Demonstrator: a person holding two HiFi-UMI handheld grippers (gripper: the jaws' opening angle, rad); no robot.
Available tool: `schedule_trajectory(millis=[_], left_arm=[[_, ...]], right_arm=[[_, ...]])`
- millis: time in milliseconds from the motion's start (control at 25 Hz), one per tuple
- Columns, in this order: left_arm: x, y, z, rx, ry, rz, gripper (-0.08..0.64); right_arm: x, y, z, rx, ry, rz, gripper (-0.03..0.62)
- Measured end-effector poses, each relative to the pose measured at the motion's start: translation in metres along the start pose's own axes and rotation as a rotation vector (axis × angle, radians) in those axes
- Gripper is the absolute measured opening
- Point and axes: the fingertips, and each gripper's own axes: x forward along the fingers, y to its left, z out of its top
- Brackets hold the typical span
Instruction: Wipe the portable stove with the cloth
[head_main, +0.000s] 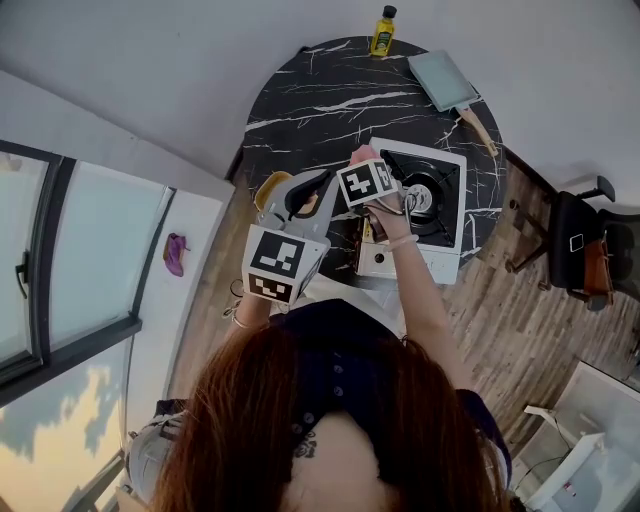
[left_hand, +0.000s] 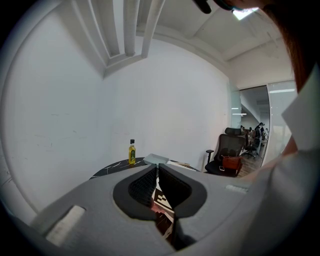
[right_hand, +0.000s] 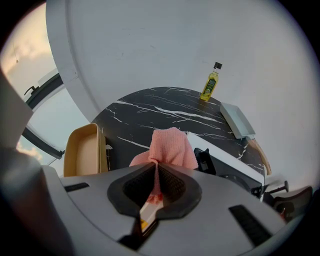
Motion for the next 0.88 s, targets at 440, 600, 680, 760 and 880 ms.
schedule_trajectory(millis=[440, 600, 680, 760, 880], left_arm=[[0.007, 0.004, -0.001, 0.002, 0.012, -0.002, 0.023], [0.01, 0.004, -0.004, 0.005, 0.018, -0.006, 0.023], [0.012, 0.005, -0.004, 0.004, 0.02, -0.006, 0.023], [0.013, 0.004, -0.004, 0.005, 0.023, -0.007, 0.023], [0.015, 0.003, -0.004, 0.008, 0.032, -0.01, 0.023]], right_arm=[[0.005, -0.005, 0.009, -0.002, -0.01, 0.001, 0.021], [0.008, -0.008, 0.012, 0.0, -0.014, -0.001, 0.021], [0.009, -0.009, 0.013, -0.001, -0.011, 0.001, 0.021], [0.009, -0.01, 0.014, -0.001, -0.012, 0.003, 0.021], [0.009, -0.012, 0.018, 0.004, -0.021, 0.007, 0.021]])
